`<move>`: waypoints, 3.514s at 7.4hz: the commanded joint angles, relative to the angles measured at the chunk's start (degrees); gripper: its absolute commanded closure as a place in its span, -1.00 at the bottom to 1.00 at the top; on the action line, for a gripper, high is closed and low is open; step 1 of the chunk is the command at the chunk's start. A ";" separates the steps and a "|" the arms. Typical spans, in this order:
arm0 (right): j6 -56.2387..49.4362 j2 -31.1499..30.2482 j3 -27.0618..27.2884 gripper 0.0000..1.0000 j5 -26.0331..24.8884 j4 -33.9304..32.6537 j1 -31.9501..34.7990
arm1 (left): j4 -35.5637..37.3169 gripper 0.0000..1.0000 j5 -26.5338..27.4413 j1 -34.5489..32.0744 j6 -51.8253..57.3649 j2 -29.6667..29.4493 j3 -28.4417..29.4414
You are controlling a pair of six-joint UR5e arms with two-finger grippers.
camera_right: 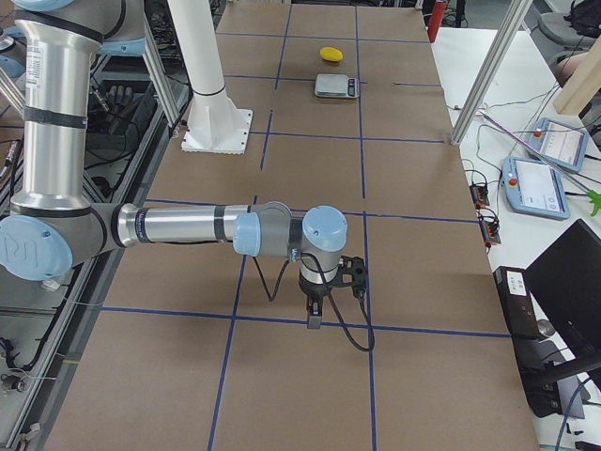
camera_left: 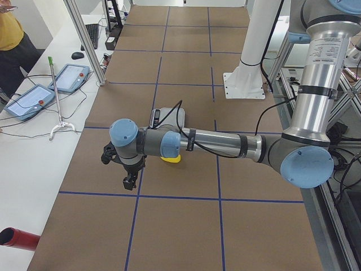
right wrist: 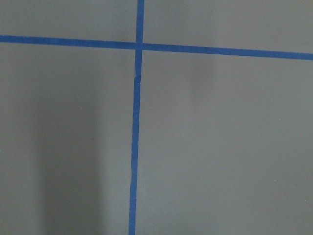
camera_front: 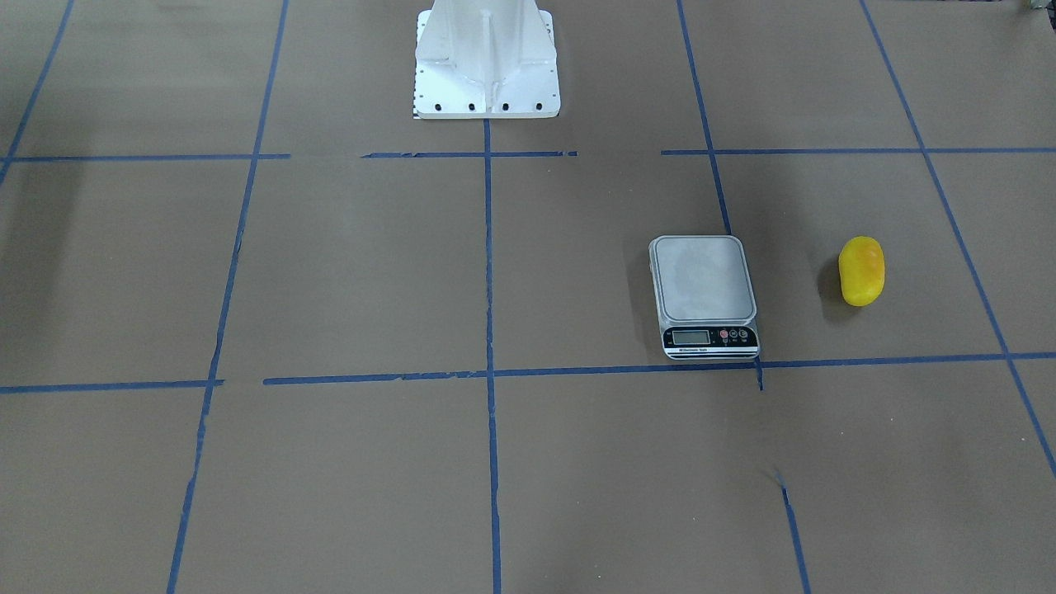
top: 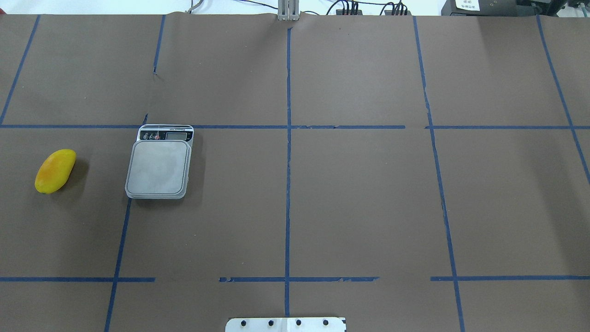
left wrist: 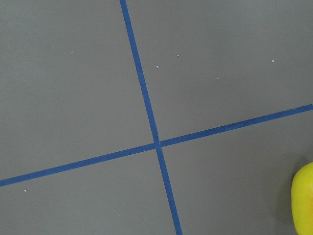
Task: Weigh mango
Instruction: 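Move the left gripper down toward the yellow mango beside the scale, then close the left gripper around the yellow mango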
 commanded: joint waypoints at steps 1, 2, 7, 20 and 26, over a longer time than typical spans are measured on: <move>-0.36 0.40 -0.93 -1.00 0.25 -0.07 0.09 | -0.27 -1.00 0.00 0.00 0.32 0.52 0.22; -0.45 0.58 -1.28 -1.00 0.25 -0.07 0.00 | -0.44 -1.00 -0.18 0.00 0.15 2.79 -1.42; -5.55 4.35 -8.05 -1.00 5.61 0.01 3.25 | -2.82 -1.00 0.17 8.84 -7.27 2.55 -8.88; -5.19 3.30 -6.99 -1.00 5.44 0.10 3.34 | -19.43 -1.00 6.59 34.02 -36.33 3.07 -2.05; -4.76 3.30 -7.26 -1.00 5.44 0.02 3.34 | -19.43 0.36 8.26 34.37 -36.32 3.16 -1.00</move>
